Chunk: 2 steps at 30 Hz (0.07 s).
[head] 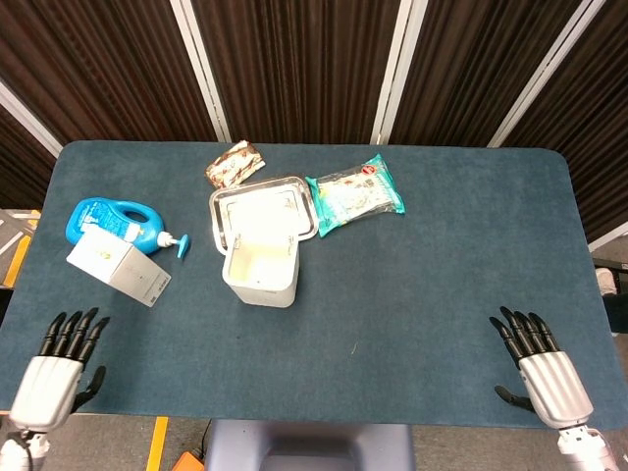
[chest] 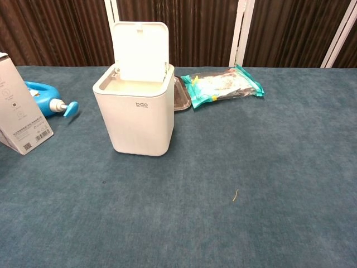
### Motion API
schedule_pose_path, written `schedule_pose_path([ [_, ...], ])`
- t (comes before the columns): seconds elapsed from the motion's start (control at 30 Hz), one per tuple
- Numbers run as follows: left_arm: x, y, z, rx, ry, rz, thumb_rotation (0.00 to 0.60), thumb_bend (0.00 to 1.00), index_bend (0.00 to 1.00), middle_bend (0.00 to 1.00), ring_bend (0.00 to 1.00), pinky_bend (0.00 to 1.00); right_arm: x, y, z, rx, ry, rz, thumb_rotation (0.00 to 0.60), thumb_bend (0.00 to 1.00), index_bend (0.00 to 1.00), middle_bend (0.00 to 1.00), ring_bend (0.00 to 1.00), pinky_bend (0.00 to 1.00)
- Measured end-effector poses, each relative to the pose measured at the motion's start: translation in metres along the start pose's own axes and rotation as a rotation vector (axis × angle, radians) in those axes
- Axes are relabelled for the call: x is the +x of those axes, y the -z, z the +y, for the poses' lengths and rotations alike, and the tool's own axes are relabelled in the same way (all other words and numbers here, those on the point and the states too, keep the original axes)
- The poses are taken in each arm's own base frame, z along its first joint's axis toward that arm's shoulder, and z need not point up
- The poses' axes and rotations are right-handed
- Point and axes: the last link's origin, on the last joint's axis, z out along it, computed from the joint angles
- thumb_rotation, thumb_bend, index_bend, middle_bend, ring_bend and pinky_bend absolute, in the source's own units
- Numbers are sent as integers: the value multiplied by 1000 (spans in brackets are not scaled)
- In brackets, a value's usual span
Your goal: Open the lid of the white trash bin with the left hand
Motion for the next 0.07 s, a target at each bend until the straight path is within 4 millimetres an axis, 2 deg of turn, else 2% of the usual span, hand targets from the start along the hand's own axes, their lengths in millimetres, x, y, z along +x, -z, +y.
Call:
schedule_pose_path([
  [0.07, 1, 2, -5, 12, 9, 15, 600, 444, 0, 0, 0, 13, 1, 1, 1, -2, -3, 7, 600, 84, 0, 0, 0, 0],
])
